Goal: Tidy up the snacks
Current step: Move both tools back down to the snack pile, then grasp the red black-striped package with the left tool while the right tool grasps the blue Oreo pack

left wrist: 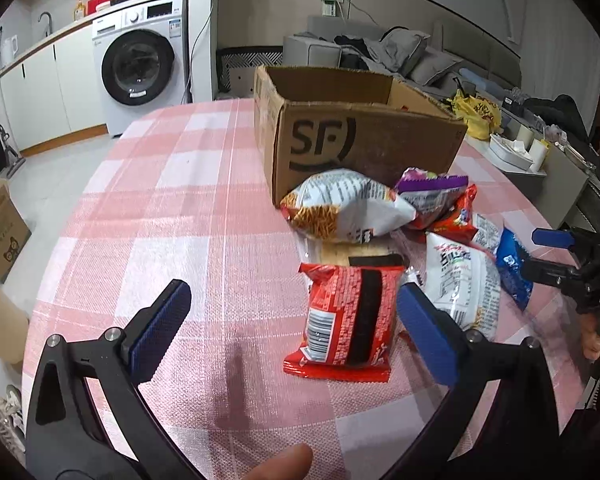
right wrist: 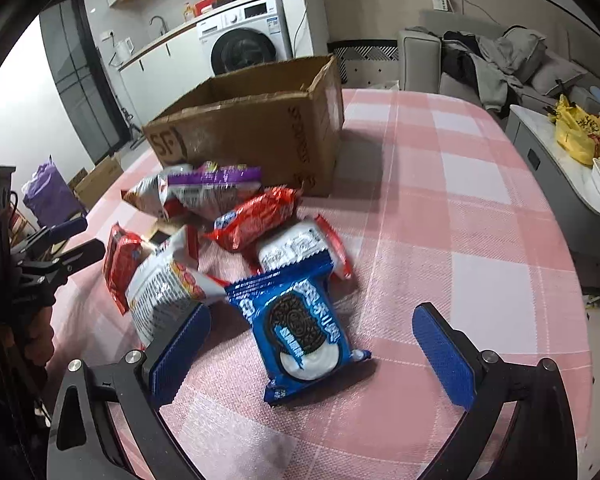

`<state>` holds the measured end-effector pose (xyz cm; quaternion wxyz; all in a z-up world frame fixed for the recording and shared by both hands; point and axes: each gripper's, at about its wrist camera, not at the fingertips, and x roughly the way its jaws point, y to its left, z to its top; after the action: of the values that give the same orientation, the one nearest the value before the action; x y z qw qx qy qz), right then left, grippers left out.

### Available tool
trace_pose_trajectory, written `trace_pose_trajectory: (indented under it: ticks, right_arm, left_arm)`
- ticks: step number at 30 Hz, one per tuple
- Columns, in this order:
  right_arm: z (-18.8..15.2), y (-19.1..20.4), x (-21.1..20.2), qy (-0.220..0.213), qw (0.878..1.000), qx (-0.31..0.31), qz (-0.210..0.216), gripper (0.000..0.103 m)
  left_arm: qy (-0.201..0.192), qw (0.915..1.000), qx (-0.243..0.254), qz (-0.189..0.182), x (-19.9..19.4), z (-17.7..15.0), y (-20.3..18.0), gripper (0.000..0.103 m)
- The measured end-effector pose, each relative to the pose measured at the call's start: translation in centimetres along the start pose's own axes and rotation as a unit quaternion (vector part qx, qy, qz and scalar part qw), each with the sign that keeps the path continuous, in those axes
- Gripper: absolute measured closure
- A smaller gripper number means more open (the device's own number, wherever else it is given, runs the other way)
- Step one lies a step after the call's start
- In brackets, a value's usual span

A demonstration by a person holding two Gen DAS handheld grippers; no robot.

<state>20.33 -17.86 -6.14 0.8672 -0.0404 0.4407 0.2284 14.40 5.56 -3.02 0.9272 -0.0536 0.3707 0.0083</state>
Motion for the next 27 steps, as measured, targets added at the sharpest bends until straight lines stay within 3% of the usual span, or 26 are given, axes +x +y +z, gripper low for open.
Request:
trace_pose_trajectory:
  ticks: [13, 18, 21, 27]
  right_arm:
    - [-0.6, -0.1, 1.2, 0.022, 1.0, -0.004, 0.001, 0.001]
    - [-0.8, 0.2, 1.4, 0.024, 1.0, -0.01, 0.006, 0.011]
    - [-0.8, 0.2, 1.5, 0.026, 1.0, -0.012, 0.009, 0.018]
    - [-0.8, 0.3, 1.6, 0.025, 0.999, -0.017, 0.015, 0.025]
  left_arm:
    - [0.038, 0.999, 0.022, -0.01, 2.6, -0.7, -1.4, 0.001]
    - [0.047, 0.9985, 0.026, -0.008, 3.2, -1.0, -1.7, 0.001]
    - [0.05, 0.9982, 0.028, -0.02, 3.3, -1.1, -1.7, 0.009]
    - [0.063, 0.9966, 0.034, -0.041, 3.7, -1.5, -2.0, 0.036]
